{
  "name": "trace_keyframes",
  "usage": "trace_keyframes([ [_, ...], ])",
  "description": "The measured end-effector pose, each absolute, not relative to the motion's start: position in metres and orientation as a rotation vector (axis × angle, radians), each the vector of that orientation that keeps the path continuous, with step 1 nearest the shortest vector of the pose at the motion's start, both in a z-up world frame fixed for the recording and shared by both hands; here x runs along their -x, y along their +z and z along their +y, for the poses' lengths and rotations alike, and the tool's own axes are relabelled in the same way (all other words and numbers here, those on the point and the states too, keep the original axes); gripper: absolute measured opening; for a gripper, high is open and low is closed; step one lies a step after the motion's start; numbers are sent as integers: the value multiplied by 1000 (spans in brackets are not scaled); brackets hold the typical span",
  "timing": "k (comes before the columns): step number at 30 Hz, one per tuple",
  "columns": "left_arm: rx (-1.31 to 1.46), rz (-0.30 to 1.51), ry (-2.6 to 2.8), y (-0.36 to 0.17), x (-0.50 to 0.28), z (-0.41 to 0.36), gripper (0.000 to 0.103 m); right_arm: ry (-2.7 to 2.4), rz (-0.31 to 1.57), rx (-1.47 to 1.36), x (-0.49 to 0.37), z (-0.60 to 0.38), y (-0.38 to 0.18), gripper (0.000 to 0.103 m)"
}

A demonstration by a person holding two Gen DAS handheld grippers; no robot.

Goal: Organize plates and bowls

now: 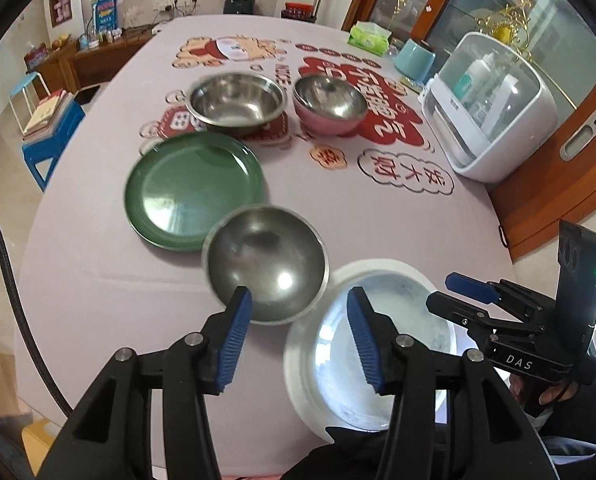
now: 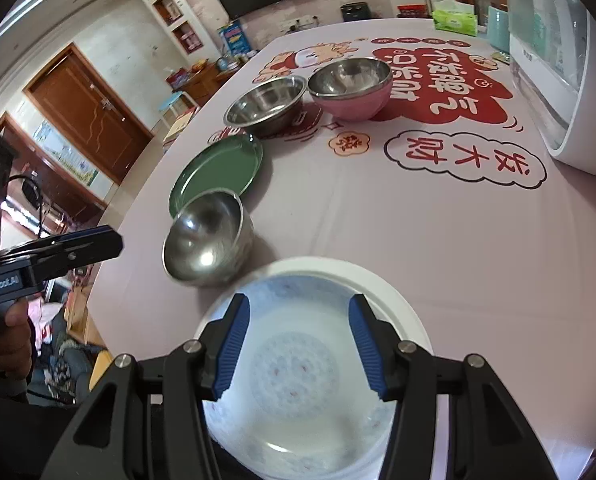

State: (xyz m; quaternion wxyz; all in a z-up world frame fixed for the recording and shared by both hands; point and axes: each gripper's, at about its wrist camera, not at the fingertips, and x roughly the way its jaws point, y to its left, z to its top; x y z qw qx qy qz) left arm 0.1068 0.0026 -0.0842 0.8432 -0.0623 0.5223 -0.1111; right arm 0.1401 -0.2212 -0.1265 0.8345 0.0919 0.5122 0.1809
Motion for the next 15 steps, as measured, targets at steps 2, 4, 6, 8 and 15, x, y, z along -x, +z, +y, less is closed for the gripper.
trace_keyframes([
  [2,128,1092,-242,-80,-109,11,50,371,1078,-212,-141,-217,-124,52],
  [4,121,1083,-251,-76,-111,20,50,359,1069,-232,-143,-210,-121,52],
  [6,111,1077,-256,-72,-113,29,51,347,1060,-246,-146,-202,-118,52],
  [8,105,1073,-262,-68,-116,39,52,338,1052,-259,-147,-196,-115,52],
  [15,95,1058,-278,-59,-126,74,55,292,1019,-308,-159,-167,-107,52],
])
